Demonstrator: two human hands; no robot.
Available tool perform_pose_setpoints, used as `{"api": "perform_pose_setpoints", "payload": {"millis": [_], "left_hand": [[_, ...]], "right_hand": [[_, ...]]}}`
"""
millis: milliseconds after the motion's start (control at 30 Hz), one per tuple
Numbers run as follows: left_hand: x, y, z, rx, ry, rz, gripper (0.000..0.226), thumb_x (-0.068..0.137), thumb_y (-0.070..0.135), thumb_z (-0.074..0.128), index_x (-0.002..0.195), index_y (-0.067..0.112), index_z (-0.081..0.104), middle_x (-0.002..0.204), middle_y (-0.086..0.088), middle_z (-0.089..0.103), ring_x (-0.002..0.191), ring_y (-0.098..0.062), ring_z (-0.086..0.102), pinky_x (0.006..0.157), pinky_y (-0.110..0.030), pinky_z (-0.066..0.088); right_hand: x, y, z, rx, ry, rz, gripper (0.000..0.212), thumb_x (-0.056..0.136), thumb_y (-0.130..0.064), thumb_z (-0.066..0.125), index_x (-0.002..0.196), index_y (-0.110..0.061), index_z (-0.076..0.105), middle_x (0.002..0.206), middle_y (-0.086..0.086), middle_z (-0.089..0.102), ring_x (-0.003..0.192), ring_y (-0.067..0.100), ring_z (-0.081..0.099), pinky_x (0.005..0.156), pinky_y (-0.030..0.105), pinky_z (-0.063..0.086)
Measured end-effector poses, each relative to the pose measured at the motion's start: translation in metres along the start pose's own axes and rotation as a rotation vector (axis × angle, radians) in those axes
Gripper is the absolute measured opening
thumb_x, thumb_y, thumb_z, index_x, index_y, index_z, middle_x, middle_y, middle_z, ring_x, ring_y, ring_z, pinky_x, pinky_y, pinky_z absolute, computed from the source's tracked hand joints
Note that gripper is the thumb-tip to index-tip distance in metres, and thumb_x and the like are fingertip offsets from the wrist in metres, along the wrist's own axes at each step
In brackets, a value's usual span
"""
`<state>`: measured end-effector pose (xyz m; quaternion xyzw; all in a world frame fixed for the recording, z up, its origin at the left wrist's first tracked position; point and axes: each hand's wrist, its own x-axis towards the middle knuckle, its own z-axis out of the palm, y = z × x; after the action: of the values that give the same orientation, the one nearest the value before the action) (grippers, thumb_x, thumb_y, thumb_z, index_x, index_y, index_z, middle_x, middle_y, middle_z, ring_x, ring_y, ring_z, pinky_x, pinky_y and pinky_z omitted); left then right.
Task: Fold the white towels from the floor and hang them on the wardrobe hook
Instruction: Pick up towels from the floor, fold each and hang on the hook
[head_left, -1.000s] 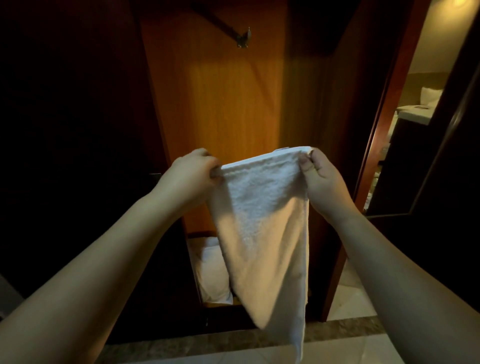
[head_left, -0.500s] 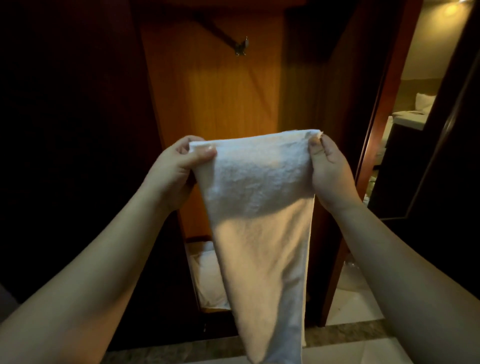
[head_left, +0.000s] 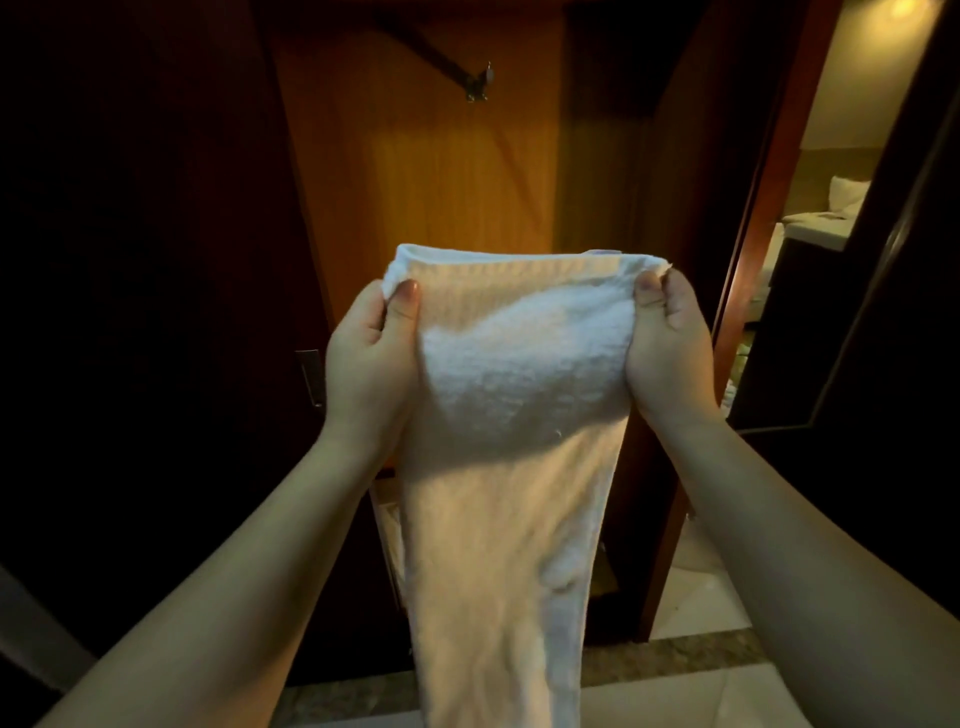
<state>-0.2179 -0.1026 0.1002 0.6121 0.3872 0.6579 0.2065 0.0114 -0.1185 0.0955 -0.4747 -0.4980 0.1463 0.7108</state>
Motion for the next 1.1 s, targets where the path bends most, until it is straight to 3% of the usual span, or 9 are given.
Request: {"api": "perform_pose_setpoints", "payload": {"millis": [200,300,400,533,633,700,833,1000,1100], "left_hand": [[0.001,-0.006,-0.005,0.18,0.018,0.168,0.037,0.101,0.039,0.048,0.072,0.017,0.051,0.062,0.013,0.049,0.056,0.001,0.046,0.052,-0.019,0.035],[0.002,-0.005,-0.008,-0.019,-0.039,-0.02,0.04,0.095,0.048,0.057,0.081,0.012,0.065,0.071,0.006,0.064,0.066,-0.008,0.061,0.06,-0.027,0.05],[0.007,-0.004,-0.013,-0.321,-0.276,-0.334,0.035,0.085,0.049,0.066,0.1,0.02,0.076,0.101,-0.011,0.076,0.092,-0.029,0.074,0.077,-0.044,0.061],[0.006,-0.005,-0.015,-0.442,-0.466,-0.614,0.032,0.08,0.046,0.066,0.093,0.022,0.082,0.103,-0.015,0.076,0.091,-0.028,0.075,0.068,-0.034,0.061],[0.004,-0.007,-0.014,-0.506,-0.405,-0.671,0.033,0.081,0.051,0.068,0.088,0.022,0.083,0.1,-0.013,0.077,0.09,-0.028,0.076,0.065,-0.033,0.06],[0.002,-0.008,-0.01,-0.533,-0.378,-0.712,0.038,0.08,0.054,0.068,0.088,0.02,0.083,0.101,-0.013,0.077,0.09,-0.029,0.075,0.066,-0.036,0.061],[-0.006,-0.012,0.003,-0.516,-0.355,-0.84,0.047,0.083,0.052,0.067,0.101,0.01,0.077,0.1,-0.015,0.076,0.088,-0.031,0.075,0.066,-0.038,0.062],[-0.006,-0.022,0.002,-0.384,-0.345,-0.824,0.038,0.092,0.047,0.065,0.073,0.019,0.082,0.087,-0.01,0.077,0.073,-0.025,0.074,0.062,-0.03,0.06],[-0.002,-0.031,-0.006,-0.308,-0.345,-0.753,0.038,0.094,0.042,0.064,0.083,0.01,0.081,0.093,-0.015,0.077,0.078,-0.029,0.076,0.061,-0.033,0.061]], "right_hand": [[-0.003,0.001,-0.002,0.013,0.006,-0.016,0.027,0.105,-0.05,0.039,0.091,-0.045,0.061,0.083,-0.027,0.065,0.075,-0.008,0.061,0.062,0.007,0.045],[-0.002,0.004,-0.002,0.048,-0.044,0.012,0.026,0.105,-0.05,0.041,0.094,-0.042,0.064,0.084,-0.024,0.067,0.075,-0.006,0.063,0.062,0.01,0.046],[-0.002,0.008,-0.001,0.072,-0.095,0.027,0.027,0.105,-0.049,0.043,0.096,-0.037,0.065,0.083,-0.02,0.068,0.076,-0.002,0.065,0.062,0.013,0.049],[-0.002,0.005,-0.002,0.123,-0.183,0.046,0.027,0.102,-0.053,0.045,0.098,-0.043,0.07,0.094,-0.015,0.072,0.086,0.004,0.069,0.071,0.019,0.053],[0.002,0.01,-0.007,0.325,-0.292,0.237,0.038,0.099,-0.059,0.047,0.11,-0.033,0.073,0.11,-0.001,0.075,0.103,0.019,0.072,0.08,0.035,0.058],[0.0,0.019,-0.013,0.514,-0.466,0.509,0.065,0.087,-0.073,0.049,0.123,-0.024,0.072,0.126,0.012,0.07,0.117,0.031,0.067,0.088,0.046,0.058],[-0.028,0.053,-0.019,0.744,-0.716,0.789,0.079,0.053,-0.062,0.091,0.115,-0.016,0.077,0.123,0.014,0.071,0.112,0.03,0.069,0.082,0.043,0.06],[-0.03,0.073,-0.019,0.743,-0.703,0.847,0.056,0.079,-0.035,0.086,0.126,-0.01,0.07,0.138,0.018,0.062,0.129,0.034,0.058,0.094,0.048,0.055],[-0.027,0.079,-0.014,0.686,-0.647,0.846,0.051,0.084,-0.037,0.08,0.124,-0.007,0.071,0.138,0.02,0.061,0.128,0.034,0.059,0.093,0.046,0.056]]}}
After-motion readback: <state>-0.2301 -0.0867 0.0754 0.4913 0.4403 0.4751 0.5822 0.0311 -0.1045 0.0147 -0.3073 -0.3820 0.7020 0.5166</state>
